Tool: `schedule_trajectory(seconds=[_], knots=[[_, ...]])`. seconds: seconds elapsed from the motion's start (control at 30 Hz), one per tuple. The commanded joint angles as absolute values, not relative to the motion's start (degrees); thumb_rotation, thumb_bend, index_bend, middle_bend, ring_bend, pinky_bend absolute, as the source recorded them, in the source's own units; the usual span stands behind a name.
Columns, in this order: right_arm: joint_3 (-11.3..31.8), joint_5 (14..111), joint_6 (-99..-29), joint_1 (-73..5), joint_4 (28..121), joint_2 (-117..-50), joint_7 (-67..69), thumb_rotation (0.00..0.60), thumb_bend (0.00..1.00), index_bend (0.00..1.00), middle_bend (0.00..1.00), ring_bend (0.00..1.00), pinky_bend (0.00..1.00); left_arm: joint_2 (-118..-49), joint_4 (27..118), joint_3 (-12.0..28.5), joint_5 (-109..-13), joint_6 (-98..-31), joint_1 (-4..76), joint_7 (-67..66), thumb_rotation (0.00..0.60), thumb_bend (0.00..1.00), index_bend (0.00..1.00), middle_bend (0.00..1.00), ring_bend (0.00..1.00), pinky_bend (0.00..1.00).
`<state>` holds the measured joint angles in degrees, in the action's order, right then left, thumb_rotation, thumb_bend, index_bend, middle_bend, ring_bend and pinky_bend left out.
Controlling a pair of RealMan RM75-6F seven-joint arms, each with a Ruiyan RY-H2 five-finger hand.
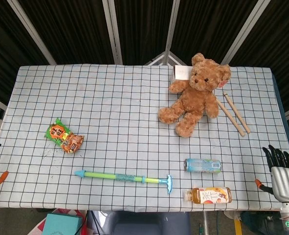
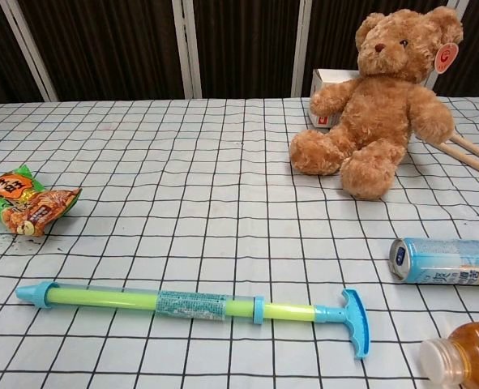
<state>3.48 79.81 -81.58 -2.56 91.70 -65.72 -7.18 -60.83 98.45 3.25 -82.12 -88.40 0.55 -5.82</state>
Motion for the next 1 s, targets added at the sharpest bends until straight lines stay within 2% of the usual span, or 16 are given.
schedule_trajectory(seconds=[0.03, 0.4, 0.73, 0.87, 1.0], knots=[[3.4, 79.8, -81.5, -2.6, 91.7, -65.7, -7.2, 0.6, 0.2, 0.0, 0.03, 0.0, 0.0, -60.8, 98.5, 3.3, -82.0, -88.3, 0.6, -5.9, 0.6, 0.31, 0.18, 0.0, 0.0, 0.12], [3.5, 79.3, -81.9, -2.1, 92.4, -65.1, -6.2, 0.6, 0.2, 0.0, 0.03, 0.0, 0.0, -61.0, 98.5, 2.9, -82.9, -88.6, 0.5, -6.2, 0.6, 0.31, 0.18, 0.0, 0.0, 0.12], [2.9, 78.5, -79.5, -2.4, 93.0, -64.4, -4.7, 0.6, 0.2, 0.0, 0.03, 0.0, 0.0, -61.0, 99.0, 2.5, -83.7, -89.2, 0.2, -6.7, 0.6, 0.31, 0.18, 0.0, 0.0, 0.12], [3.8, 78.4, -78.1, -2.9, 94.2, -65.1, 3.8, 0.6, 0.2, 0.0, 0.05, 0.01, 0.0, -61.1, 99.0, 2.7, -83.4, -89.1, 0.3, -6.5, 0.6, 0.31, 0.18, 0.0, 0.0, 0.12], [4.4, 79.1, -71.8, -5.7, 94.6, -64.0, 15.8, 0.6, 0.2, 0.0, 0.08, 0.04, 0.0, -61.0, 98.9, 3.1, -82.8, -89.1, 0.3, -6.2, 0.6, 0.31, 0.18, 0.0, 0.0, 0.12]])
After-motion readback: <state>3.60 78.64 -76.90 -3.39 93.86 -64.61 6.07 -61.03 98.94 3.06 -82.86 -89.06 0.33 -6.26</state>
